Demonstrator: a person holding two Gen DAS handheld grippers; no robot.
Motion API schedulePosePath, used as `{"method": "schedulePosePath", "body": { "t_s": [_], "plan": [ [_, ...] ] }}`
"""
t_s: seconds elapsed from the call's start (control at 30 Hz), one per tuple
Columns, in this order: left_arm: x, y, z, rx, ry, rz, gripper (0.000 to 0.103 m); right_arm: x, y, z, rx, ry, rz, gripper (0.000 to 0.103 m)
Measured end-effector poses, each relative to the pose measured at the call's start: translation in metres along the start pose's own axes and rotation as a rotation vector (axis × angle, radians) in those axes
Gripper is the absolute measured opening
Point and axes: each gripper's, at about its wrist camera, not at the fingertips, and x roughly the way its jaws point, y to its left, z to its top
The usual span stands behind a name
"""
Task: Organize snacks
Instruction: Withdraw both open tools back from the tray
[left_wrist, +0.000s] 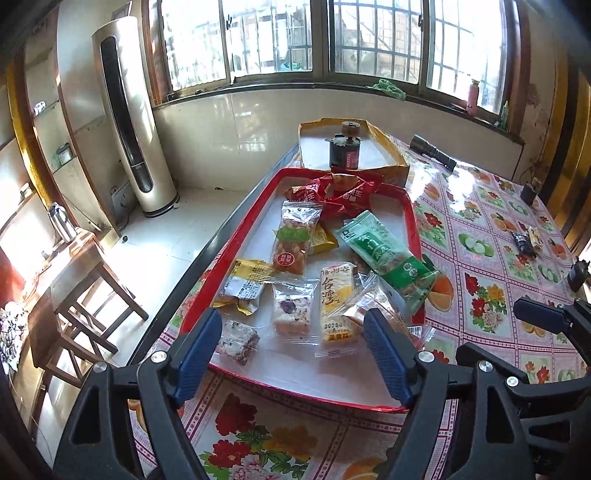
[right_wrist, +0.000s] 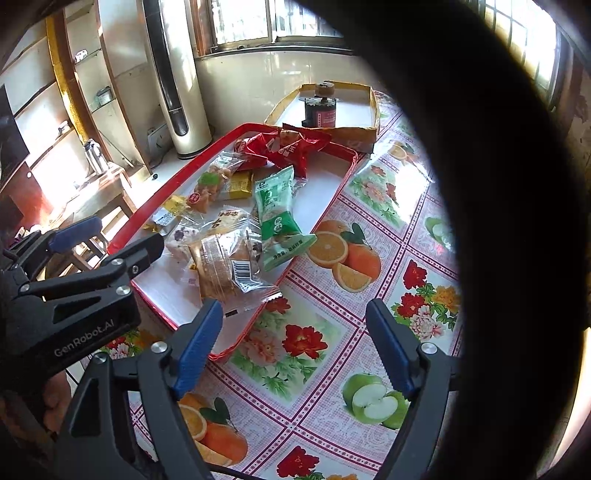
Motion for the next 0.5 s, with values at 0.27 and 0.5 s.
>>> {"method": "schedulePosePath", "body": {
  "t_s": [0.27,0.5],
  "plan": [
    [0.0043,-0.003,0.0042,0.019,0.033,0.119,0.079,-0.0034,-0.0043,-0.0007,0.005,-0.01,0.003,0.08],
    [0.0022,-0.0029,0.0049,0.029,0.041,0.052,0.079,-0.0047,-0.0091,-0.0006,0.017,-0.015,-0.001,0.08]
  ]
}}
